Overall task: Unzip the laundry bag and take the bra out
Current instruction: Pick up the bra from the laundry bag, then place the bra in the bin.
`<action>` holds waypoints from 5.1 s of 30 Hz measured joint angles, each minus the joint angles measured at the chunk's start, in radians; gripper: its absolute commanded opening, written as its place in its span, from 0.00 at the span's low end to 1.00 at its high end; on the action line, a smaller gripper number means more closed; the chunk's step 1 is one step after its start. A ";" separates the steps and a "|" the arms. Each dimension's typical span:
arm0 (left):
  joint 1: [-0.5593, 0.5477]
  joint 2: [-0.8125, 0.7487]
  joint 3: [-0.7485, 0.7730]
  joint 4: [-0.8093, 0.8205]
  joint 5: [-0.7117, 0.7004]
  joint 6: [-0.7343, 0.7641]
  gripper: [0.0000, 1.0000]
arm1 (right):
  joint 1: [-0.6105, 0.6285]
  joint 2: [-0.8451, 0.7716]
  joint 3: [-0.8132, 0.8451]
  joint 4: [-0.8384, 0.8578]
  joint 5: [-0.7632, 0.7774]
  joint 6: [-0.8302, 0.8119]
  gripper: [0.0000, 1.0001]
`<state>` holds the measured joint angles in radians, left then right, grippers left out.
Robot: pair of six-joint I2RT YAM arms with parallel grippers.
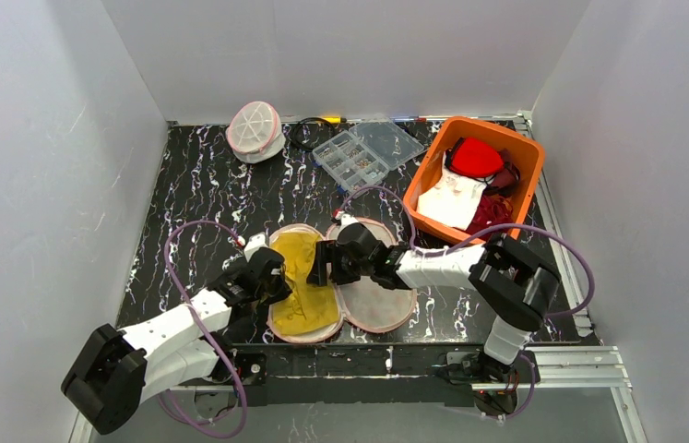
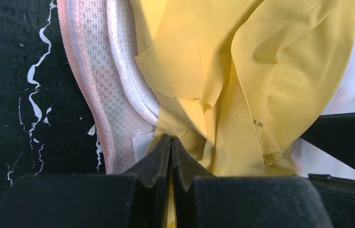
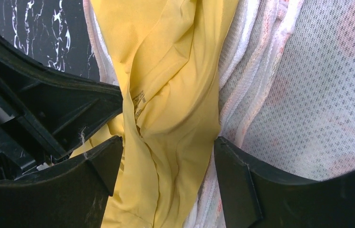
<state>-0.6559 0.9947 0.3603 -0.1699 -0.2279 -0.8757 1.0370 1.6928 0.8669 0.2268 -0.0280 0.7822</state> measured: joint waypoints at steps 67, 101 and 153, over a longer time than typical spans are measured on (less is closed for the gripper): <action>0.006 -0.342 0.084 -0.318 -0.040 -0.022 0.53 | 0.086 -0.119 0.197 -0.336 0.074 -0.135 0.01; 0.006 -0.447 0.100 -0.402 0.005 -0.064 0.54 | -0.680 -0.372 0.546 -0.695 0.407 -0.455 0.01; 0.006 -0.363 0.016 -0.269 0.118 -0.116 0.53 | -0.898 -0.378 0.203 -0.404 0.347 -0.203 0.65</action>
<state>-0.6498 0.6315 0.3763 -0.4389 -0.1101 -0.9920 0.1394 1.3151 1.0695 -0.1772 0.3191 0.5793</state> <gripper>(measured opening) 0.530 0.668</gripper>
